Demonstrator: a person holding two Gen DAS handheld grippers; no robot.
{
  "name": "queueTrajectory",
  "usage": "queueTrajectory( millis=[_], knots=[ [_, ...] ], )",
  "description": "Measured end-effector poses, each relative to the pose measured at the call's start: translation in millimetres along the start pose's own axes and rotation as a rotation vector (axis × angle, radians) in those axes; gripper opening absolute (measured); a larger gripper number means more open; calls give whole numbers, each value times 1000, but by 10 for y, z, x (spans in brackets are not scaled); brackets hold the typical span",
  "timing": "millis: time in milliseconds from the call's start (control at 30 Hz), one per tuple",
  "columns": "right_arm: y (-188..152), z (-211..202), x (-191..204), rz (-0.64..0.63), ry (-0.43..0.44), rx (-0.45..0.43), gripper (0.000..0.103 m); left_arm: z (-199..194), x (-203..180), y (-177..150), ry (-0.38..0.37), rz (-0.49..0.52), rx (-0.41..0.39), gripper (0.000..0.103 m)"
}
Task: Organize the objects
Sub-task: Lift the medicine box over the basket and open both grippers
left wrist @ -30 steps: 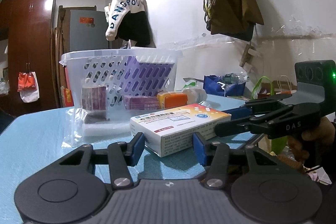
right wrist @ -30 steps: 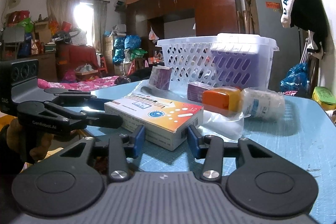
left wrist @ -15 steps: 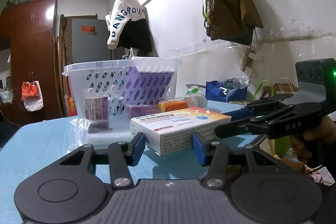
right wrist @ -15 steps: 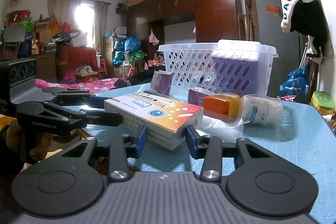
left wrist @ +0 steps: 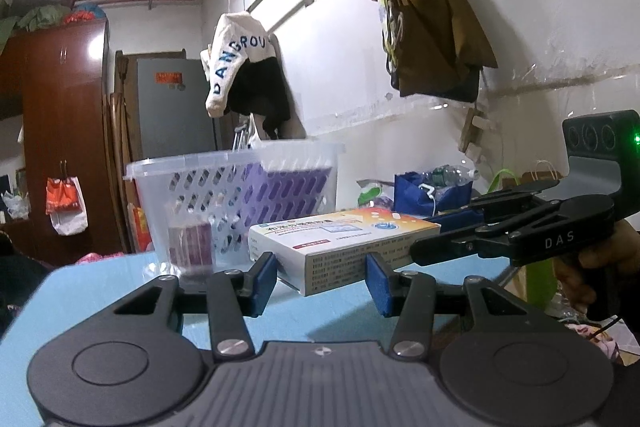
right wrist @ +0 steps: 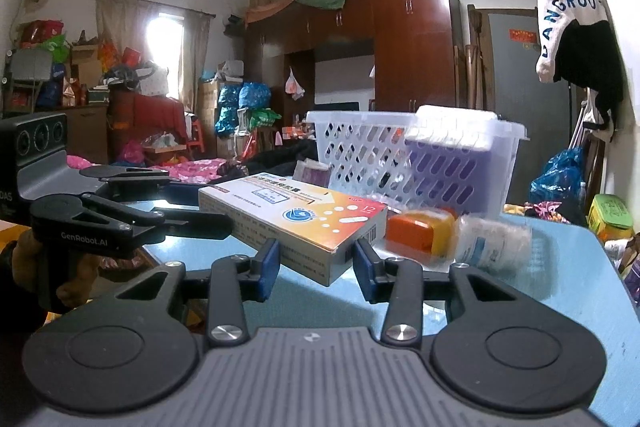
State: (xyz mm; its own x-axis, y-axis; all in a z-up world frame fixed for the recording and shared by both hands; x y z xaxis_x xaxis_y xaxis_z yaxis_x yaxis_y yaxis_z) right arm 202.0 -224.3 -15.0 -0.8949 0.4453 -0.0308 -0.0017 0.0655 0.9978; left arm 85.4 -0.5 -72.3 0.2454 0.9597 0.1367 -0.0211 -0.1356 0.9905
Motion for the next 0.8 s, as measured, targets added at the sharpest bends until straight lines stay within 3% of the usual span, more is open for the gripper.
queueTrajectory(
  millis=[233, 500, 633, 800],
  knots=[
    [472, 124, -71, -54, -5, -48, 44, 55, 116, 421, 20, 51, -65, 52],
    [1269, 742, -367, -102, -23, -57, 44, 485, 528, 1208, 81, 122, -102, 52],
    [1474, 1218, -573, -99, -39, 6, 44, 884, 862, 1437, 98, 90, -45, 52],
    [1431, 1760, -758, -79, -71, 122, 44, 1405, 1219, 1373, 125, 32, 57, 51]
  ],
)
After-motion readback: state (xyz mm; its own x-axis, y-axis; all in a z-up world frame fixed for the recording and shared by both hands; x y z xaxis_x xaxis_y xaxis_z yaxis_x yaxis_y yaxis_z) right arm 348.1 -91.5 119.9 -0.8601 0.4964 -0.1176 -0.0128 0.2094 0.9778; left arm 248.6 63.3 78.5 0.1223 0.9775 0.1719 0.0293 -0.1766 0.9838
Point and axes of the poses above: each gripper's, at about its wrist camera, not at the fingertips, and z roughly the way its jaws point, x to its left, y to its top, the point moved 7 cm from there along z, roughly the way its jaws point, and after that the axes turned 6 degrees about -x, right-handed, at the moved point
